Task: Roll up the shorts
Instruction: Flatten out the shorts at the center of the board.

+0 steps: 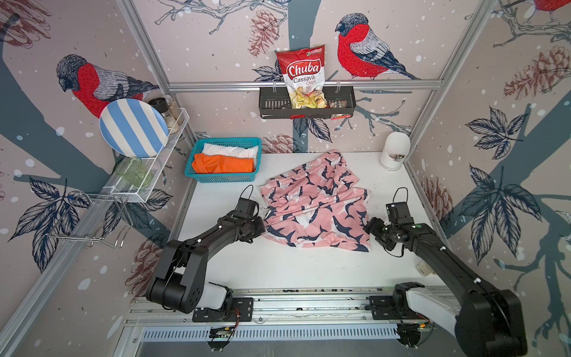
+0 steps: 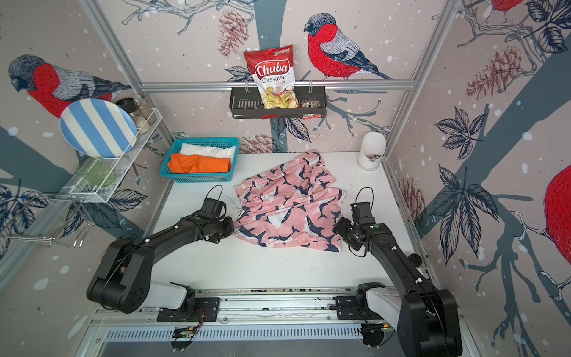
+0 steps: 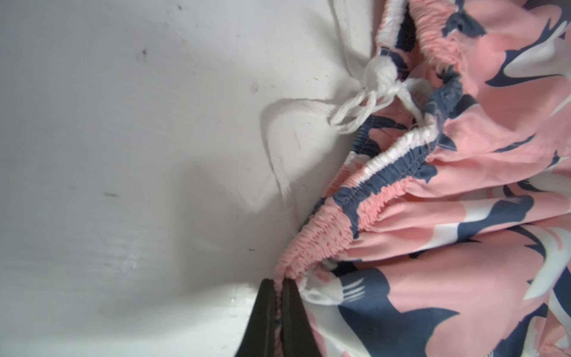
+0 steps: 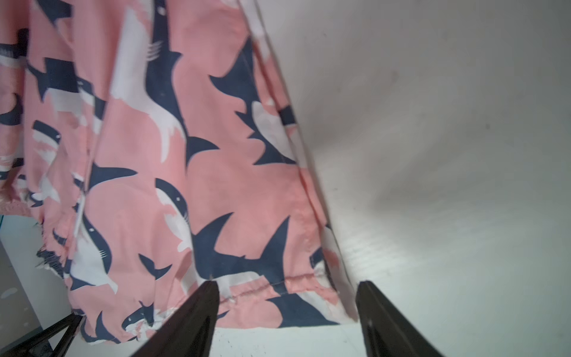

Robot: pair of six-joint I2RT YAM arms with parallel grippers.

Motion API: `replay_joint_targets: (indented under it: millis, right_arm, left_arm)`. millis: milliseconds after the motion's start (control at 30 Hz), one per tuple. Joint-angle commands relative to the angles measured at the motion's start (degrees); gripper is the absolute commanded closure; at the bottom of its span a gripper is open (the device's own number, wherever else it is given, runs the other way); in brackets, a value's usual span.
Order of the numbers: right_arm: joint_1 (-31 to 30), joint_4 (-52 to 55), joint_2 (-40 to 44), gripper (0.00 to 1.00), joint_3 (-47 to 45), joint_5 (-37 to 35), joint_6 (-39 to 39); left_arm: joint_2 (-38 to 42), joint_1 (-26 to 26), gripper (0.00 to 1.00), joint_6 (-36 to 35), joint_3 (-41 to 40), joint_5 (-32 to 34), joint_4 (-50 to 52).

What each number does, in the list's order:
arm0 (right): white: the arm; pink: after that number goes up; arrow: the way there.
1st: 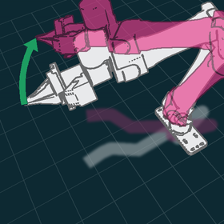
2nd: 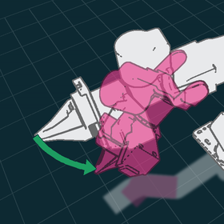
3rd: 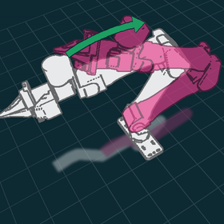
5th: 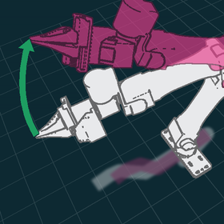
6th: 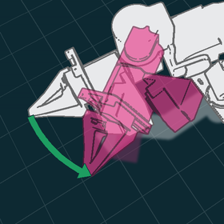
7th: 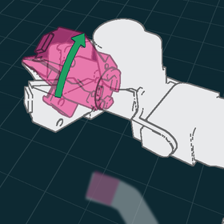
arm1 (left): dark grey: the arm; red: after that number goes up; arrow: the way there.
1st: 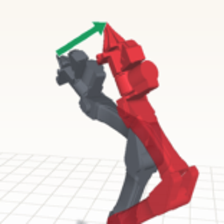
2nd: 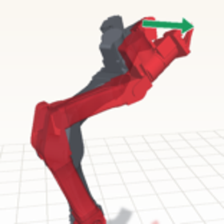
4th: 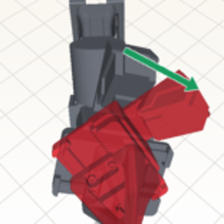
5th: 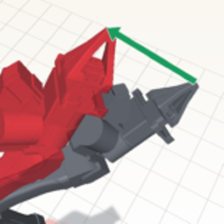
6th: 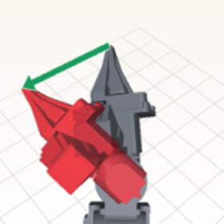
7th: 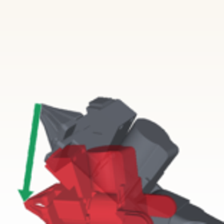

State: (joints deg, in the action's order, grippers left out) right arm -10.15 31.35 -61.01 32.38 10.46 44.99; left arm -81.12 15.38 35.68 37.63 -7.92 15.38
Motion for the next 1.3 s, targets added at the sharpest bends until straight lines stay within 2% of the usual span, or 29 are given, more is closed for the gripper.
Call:
replay_joint_targets:
  millis: [0,67,167,267,333,400,633,700,867,967,1067,1167,1267]
  right_arm:
    - [-1.4,-2.2,0.2,0.34,-3.4,4.0,7.1]
    - [-2.4,-2.9,-0.8,0.37,-4.6,3.2,7.6]
    - [-2.6,-5.4,-2.3,0.49,-6.2,5.1,7.4]
    - [-2.6,-6.5,-3.0,0.68,-6.4,5.5,7.5]
    - [-1.9,-5.9,-2.6,0.91,-5.6,4.3,7.1]
    - [-1.0,-5.3,-1.9,1.00,-4.3,2.8,6.2]
    - [9.3,-0.4,3.3,1.00,3.2,-7.8,-0.7]
    - [11.5,-1.0,4.8,1.00,4.4,-6.1,-2.3]
    - [11.7,-4.4,11.2,1.00,9.4,-1.4,-4.1]
    - [11.8,-9.5,15.9,1.00,15.3,0.3,-4.0]
    - [11.8,-12.1,18.1,1.00,25.5,-0.5,-5.1]
    - [11.8,-16.1,19.4,1.00,36.1,0.4,-9.9]
    - [11.9,-19.1,19.8,1.00,46.2,-2.4,-14.0]
  left_arm:
    - [0.5,-0.6,1.00,-1.2,0.0,-0.7,-0.7]
    - [0.7,-0.6,1.00,-1.1,-0.2,-0.9,-0.8]
    - [1.0,-0.7,1.00,-0.8,-0.4,-1.2,-1.0]
    - [1.1,-0.6,1.00,-0.7,-0.4,-1.5,-0.9]
    - [1.4,-0.7,1.00,-0.9,0.0,-1.2,-0.4]
    - [2.0,-0.8,1.00,-1.0,0.3,-0.8,0.2]
    - [7.7,-4.0,1.00,-1.2,1.2,-1.0,3.6]
    - [8.9,-4.0,1.00,-1.4,1.6,-3.0,4.6]
    - [14.6,-3.9,1.00,-2.0,5.6,-5.6,10.2]
    - [18.6,-3.8,1.00,-2.8,13.3,-6.0,15.4]
    - [21.4,-3.9,1.00,-3.8,24.2,-7.1,20.9]
    - [24.0,-3.8,1.00,-4.2,35.5,-9.9,24.0]
    - [25.2,-3.9,1.00,-3.9,47.0,-11.5,26.4]
